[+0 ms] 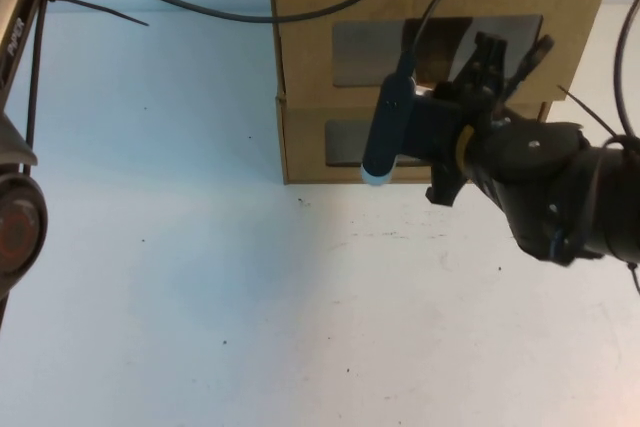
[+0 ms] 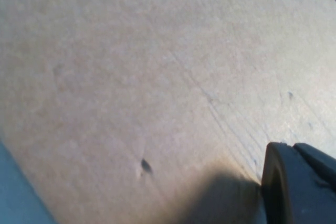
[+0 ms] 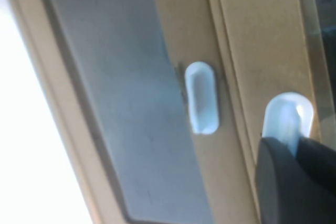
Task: Open the shoe box
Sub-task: 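Pull the top drawer of the cardboard box fully open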
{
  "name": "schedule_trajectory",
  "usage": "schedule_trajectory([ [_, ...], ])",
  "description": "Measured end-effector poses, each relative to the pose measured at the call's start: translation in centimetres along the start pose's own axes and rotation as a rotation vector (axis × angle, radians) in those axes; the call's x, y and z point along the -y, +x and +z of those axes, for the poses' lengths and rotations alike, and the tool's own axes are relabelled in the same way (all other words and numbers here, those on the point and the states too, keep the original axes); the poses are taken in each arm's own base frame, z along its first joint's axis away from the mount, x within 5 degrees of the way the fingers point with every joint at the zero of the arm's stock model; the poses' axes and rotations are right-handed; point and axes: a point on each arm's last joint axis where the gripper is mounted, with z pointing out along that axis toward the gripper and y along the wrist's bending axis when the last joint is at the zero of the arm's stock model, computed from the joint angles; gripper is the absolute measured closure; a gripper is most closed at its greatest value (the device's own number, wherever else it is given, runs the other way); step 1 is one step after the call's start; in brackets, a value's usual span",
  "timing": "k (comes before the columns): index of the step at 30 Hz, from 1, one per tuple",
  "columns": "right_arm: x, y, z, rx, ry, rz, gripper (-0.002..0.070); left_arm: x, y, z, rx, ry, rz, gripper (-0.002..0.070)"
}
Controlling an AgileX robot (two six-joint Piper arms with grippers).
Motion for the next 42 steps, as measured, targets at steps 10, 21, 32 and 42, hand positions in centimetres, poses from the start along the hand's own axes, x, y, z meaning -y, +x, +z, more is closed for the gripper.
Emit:
schedule_trajectory([
  [10,-1.4,0.2,-5.0,0.022,-0.043,0.058,0.0668,0.1,0.1,0.1,-0.004,0.014,-0.024,0.0679],
  [21,-2.9,0.2,-8.9,-0.036,-0.095,0.167,0.0667,0.0,0.1,0.3,-0.006,0.025,-0.047,0.0679],
  [32,-5.0,-0.8,-12.8,-0.064,-0.171,0.153,0.0668,0.0,0.2,0.4,-0.007,0.027,-0.063,0.0679],
  [42,-4.9,-0.5,-16.2,-0.086,-0.246,0.183,0.0667,0.1,0.1,0.4,-0.005,0.037,-0.075,0.0679],
])
